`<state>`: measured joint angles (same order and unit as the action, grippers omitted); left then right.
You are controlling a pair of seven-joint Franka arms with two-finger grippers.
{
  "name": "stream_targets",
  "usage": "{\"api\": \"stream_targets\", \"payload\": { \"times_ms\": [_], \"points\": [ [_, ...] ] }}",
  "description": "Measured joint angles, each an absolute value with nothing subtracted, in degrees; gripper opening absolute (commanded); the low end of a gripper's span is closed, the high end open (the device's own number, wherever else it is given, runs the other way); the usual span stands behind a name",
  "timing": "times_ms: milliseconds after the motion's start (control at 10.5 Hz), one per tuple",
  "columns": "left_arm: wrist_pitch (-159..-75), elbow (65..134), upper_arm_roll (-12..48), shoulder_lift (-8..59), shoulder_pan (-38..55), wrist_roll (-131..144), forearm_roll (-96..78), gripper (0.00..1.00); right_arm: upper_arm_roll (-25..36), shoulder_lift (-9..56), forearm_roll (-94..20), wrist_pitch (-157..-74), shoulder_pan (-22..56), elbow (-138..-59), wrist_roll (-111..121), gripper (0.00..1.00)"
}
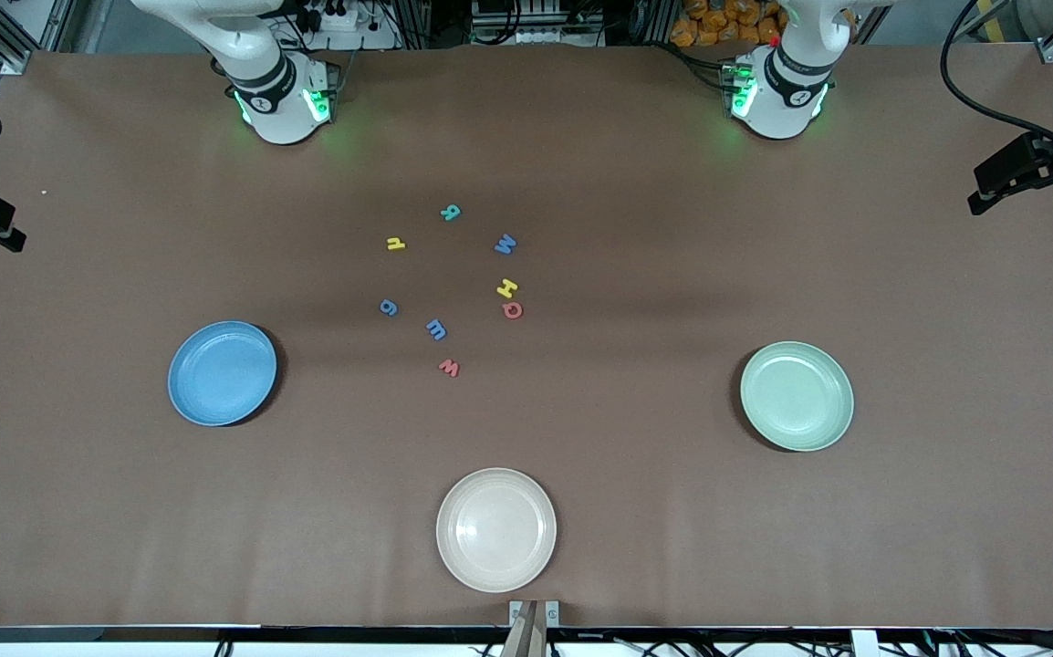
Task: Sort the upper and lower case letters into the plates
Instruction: 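Move both grippers from rest toward the scattered foam letters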
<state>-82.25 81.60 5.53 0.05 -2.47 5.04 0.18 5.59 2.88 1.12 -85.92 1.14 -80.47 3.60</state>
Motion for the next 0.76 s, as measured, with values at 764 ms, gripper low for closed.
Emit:
{"api": "stream_targets", "payload": {
  "times_ms": [764],
  "points": [
    [-83.78, 82.53, 7.61, 0.81, -1.72, 5.04, -0.03, 1.0, 5.06, 4.78, 1.04, -85.91, 2.96, -80.59, 3.66, 1.0]
  ]
}}
